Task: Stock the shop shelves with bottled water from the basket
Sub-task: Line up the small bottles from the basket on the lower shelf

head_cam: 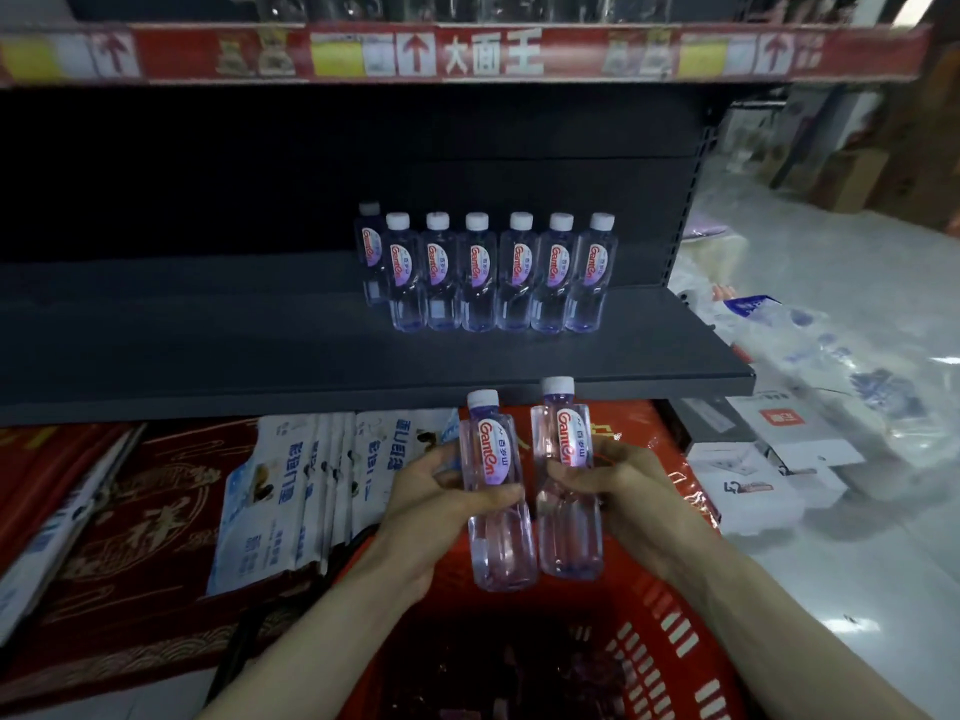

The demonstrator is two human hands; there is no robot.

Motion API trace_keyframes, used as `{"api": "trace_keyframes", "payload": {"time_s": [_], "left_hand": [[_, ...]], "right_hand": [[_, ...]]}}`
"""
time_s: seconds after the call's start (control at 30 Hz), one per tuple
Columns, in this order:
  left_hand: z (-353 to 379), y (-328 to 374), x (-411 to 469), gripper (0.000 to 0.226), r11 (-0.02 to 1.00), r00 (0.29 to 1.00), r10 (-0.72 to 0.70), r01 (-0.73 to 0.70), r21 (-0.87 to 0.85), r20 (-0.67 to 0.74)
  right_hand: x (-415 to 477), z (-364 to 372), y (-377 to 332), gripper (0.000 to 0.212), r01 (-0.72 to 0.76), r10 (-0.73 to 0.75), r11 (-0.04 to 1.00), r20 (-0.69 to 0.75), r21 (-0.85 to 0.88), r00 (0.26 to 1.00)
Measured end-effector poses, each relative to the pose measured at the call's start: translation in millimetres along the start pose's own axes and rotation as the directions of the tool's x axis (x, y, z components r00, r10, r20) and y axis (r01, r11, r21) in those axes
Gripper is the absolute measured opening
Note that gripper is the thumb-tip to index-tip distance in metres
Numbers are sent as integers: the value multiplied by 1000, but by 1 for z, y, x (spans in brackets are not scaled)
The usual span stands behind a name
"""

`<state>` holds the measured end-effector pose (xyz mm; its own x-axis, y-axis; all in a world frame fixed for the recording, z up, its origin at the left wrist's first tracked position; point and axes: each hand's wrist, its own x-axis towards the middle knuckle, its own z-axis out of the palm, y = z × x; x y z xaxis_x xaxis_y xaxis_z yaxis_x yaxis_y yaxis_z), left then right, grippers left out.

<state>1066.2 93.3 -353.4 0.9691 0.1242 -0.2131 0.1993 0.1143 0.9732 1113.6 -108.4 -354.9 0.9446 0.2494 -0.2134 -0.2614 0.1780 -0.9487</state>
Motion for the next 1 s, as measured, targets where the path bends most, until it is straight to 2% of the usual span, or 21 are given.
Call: {"api": "trace_keyframes", "payload": {"time_s": [0.17, 0.27, 0.33, 0.53, 0.73, 0.87, 1.0], "left_hand": [[16, 26, 25, 47, 995, 996, 85, -83, 51, -28], [30, 47, 46, 51, 980, 986, 165, -166, 107, 17], [56, 62, 76, 52, 963, 972, 225, -232, 137, 63], [108, 81, 122, 58, 898, 908, 399, -415, 148, 130], [160, 71, 177, 61, 880, 892, 437, -450, 153, 111], [179, 62, 200, 68, 864, 877, 472, -481, 151, 92], [190, 57, 213, 75, 845, 858, 503, -514, 148, 105]], "right_hand": [[22, -10, -43, 35, 104, -108, 993, -66, -55, 992], [40, -20, -68, 39, 207, -222, 969, -109, -131, 969], [61, -41, -86, 44, 270, -285, 956, -148, -112, 947], [100, -80, -99, 49, 357, -381, 924, -275, -135, 883], [128, -107, -96, 51, 412, -446, 895, -314, -173, 838], [142, -116, -91, 59, 441, -500, 864, -312, -243, 808], [148, -123, -88, 59, 454, -535, 841, -322, -295, 781]]}}
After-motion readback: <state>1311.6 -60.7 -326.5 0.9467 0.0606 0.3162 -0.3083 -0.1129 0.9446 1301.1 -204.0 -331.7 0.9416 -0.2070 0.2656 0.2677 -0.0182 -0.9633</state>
